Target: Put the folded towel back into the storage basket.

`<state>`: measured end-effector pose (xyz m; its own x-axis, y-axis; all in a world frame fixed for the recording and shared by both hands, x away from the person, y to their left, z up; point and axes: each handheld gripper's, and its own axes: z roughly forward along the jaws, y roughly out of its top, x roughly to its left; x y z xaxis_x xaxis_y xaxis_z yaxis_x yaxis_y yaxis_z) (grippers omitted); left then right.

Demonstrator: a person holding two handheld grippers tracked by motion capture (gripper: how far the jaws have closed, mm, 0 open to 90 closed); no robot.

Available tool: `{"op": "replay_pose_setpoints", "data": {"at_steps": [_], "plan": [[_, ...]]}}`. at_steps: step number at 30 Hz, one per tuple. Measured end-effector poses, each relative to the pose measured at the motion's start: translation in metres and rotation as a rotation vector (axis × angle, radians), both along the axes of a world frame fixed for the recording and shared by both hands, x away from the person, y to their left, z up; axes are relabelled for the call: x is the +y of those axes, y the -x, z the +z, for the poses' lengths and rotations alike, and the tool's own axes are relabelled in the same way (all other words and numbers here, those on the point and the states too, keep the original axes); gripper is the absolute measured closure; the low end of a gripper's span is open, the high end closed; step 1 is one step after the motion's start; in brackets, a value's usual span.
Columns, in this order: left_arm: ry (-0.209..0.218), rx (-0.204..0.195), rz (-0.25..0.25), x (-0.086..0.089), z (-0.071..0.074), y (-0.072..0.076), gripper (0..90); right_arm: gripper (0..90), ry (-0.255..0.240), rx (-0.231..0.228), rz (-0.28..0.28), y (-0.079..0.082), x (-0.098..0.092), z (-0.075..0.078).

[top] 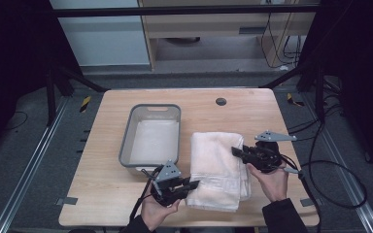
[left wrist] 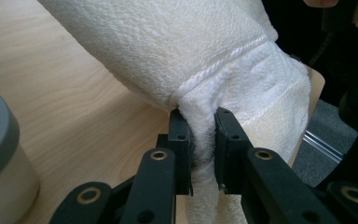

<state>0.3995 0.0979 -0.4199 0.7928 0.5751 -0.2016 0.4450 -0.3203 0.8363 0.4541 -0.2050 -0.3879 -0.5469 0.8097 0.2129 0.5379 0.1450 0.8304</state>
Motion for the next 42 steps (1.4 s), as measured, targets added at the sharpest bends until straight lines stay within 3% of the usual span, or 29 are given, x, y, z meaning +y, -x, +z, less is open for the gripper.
{"op": "replay_pose_setpoints", "data": {"at_steps": [13,33,42], "plan": [[0.044,-0.086,0.016,0.004,0.036,-0.006,78.6,72.2,-0.041,-0.093,-0.032,-0.003,0.002,0.035],[0.079,-0.15,0.076,0.023,0.061,-0.019,78.8,72.3,-0.065,-0.176,-0.054,-0.016,0.02,0.056],[0.103,-0.177,0.118,0.038,0.072,-0.027,78.9,72.3,-0.078,-0.216,-0.059,-0.026,0.037,0.068]]}}
